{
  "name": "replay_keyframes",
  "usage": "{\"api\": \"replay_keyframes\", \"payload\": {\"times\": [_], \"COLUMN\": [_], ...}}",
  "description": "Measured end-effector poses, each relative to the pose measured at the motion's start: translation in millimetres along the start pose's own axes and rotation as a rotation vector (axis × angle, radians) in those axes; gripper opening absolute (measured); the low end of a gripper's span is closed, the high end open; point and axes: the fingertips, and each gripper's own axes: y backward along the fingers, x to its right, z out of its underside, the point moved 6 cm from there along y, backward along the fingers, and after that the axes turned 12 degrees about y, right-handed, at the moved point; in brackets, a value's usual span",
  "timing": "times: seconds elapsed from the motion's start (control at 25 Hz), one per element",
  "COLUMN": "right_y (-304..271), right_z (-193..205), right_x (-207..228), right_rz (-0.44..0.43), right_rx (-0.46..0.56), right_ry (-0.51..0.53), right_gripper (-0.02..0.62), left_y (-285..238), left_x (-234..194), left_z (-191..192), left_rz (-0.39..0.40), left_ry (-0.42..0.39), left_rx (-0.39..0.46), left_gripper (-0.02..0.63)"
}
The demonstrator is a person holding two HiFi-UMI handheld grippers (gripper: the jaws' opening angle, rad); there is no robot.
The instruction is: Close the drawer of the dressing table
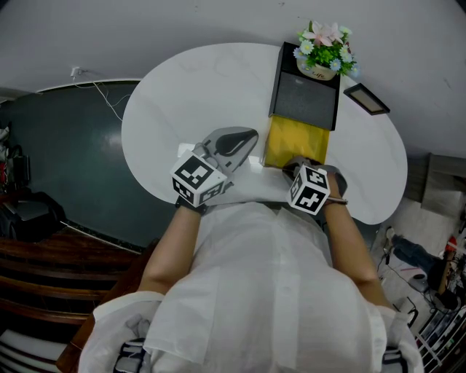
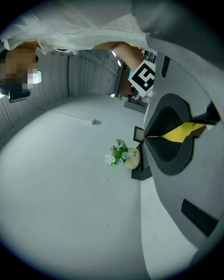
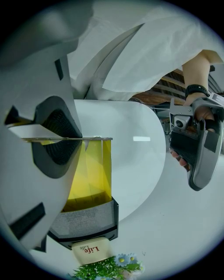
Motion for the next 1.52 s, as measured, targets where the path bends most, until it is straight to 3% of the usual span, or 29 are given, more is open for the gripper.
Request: {"api": "replay_keyframes", "payload": {"times": [1.52], "right_y": [-2.1], "right_z": [7.2], "right_x": [35.4], "right_rz": [0.035], "right_rx": [-0.027], "right_ry": [-0.017], "right_gripper": [0.021], "left_y": [-5.0], "left_x": [-16.0], "left_z": [-4.3], "left_rz": [-0.006], "left_ry": [0.012], "left_rx": [-0.014], "left_gripper": [0.018]}}
